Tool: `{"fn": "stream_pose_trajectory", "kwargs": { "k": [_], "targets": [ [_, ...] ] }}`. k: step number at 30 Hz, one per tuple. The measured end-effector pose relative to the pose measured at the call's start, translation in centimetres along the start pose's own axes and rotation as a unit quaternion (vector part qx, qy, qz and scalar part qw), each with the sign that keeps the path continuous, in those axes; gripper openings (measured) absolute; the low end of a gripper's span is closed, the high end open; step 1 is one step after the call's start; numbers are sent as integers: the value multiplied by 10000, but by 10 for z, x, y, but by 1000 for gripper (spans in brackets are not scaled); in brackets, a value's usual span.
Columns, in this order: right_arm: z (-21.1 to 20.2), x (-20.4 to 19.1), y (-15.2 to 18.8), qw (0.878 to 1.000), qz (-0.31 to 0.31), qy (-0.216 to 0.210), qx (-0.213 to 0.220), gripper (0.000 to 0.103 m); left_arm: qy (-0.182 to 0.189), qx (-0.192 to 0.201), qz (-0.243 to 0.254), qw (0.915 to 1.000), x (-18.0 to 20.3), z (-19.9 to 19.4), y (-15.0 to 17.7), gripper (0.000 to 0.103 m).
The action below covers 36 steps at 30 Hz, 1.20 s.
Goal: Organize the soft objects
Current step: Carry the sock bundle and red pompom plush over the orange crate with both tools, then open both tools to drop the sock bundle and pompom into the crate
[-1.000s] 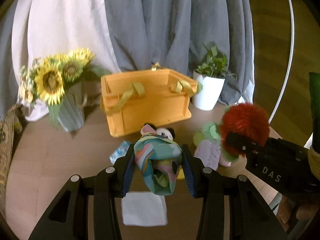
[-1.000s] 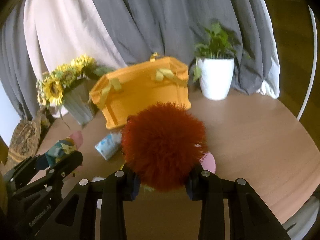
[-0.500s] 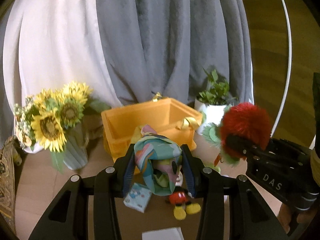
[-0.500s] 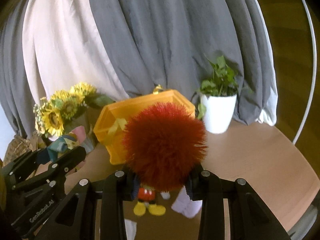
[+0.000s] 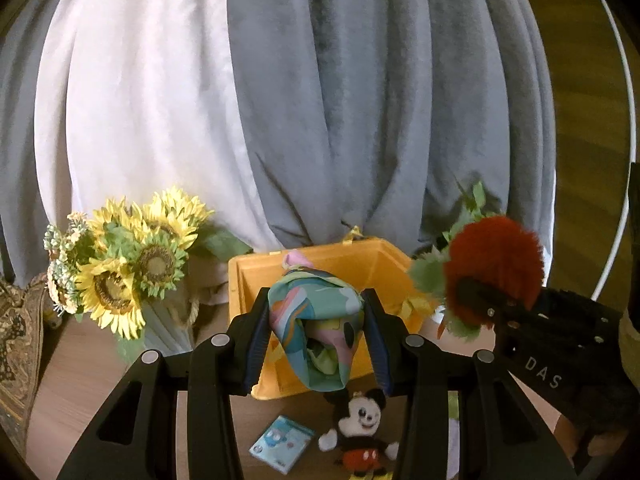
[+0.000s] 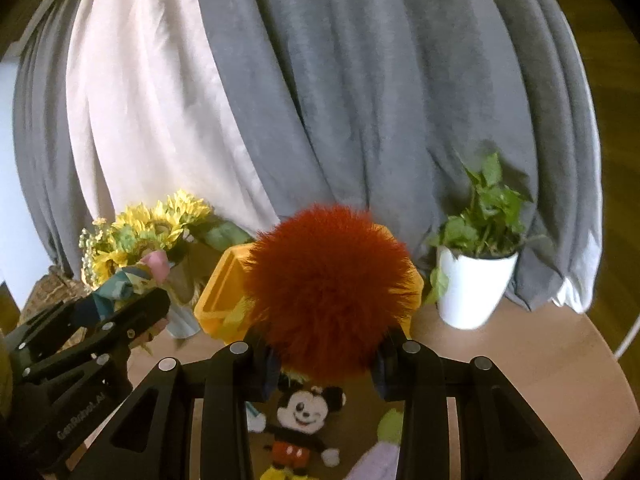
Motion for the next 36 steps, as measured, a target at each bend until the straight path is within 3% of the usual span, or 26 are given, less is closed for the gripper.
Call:
{"fn": "stream_pose_trajectory", "kwargs": {
  "k": [14, 26, 36],
  "targets": [
    [60, 18, -41, 9990, 4, -363, -250, 37, -357, -116, -86, 9993, -7, 68, -38, 43],
    [141, 23, -52, 9953, -67, -348, -897, 37, -388, -906, -86, 9951, -22, 159, -32, 43],
    [192, 30, -41, 9867, -9, -345, -1587, 38, -467, -1583, 147, 9862, -24, 201, -19, 44]
  ]
}}
Point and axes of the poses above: each gripper's, at about its wrist camera, not at the fingertips, and z roughly the way its jaws point, x to its right, y to its underside, the point moved 7 cm from there along z, roughly the way its jaws point, and after that the axes turned 8 degrees about -x, right-handed, at the moved point
